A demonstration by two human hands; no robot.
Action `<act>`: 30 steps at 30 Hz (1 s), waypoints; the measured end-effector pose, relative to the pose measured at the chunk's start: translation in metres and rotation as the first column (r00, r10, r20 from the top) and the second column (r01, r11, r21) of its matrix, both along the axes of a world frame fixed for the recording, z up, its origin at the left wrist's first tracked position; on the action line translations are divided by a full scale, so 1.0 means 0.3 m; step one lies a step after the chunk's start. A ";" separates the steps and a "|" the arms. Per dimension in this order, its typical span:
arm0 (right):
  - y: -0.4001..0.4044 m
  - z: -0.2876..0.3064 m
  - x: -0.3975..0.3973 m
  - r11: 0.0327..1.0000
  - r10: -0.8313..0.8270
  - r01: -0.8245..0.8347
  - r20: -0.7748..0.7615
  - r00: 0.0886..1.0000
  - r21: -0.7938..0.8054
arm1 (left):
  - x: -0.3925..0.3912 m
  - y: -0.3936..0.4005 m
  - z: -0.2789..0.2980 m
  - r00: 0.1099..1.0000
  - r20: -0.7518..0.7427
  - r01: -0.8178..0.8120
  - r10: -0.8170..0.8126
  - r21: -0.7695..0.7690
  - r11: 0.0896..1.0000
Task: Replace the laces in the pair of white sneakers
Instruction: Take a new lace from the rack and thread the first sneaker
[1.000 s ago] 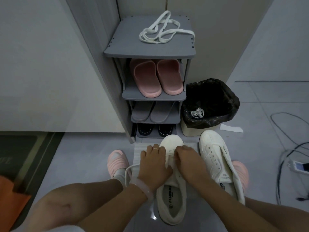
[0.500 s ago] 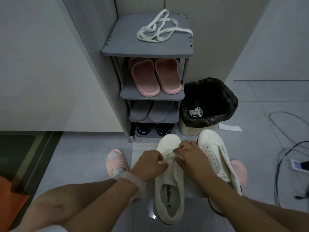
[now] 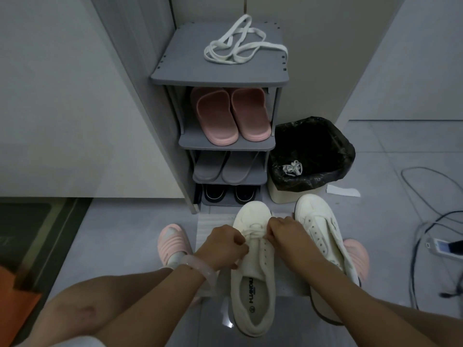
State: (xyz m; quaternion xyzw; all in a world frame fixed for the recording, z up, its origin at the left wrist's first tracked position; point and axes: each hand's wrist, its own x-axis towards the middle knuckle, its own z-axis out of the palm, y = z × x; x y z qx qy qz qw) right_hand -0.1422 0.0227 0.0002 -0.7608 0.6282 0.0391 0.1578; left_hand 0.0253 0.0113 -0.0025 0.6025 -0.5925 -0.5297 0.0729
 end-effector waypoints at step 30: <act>-0.074 0.088 -0.145 0.882 -0.431 0.428 0.030 0.902 -0.199 | 0.029 -0.012 -0.032 0.994 -0.104 -0.035 0.044 0.082 0.996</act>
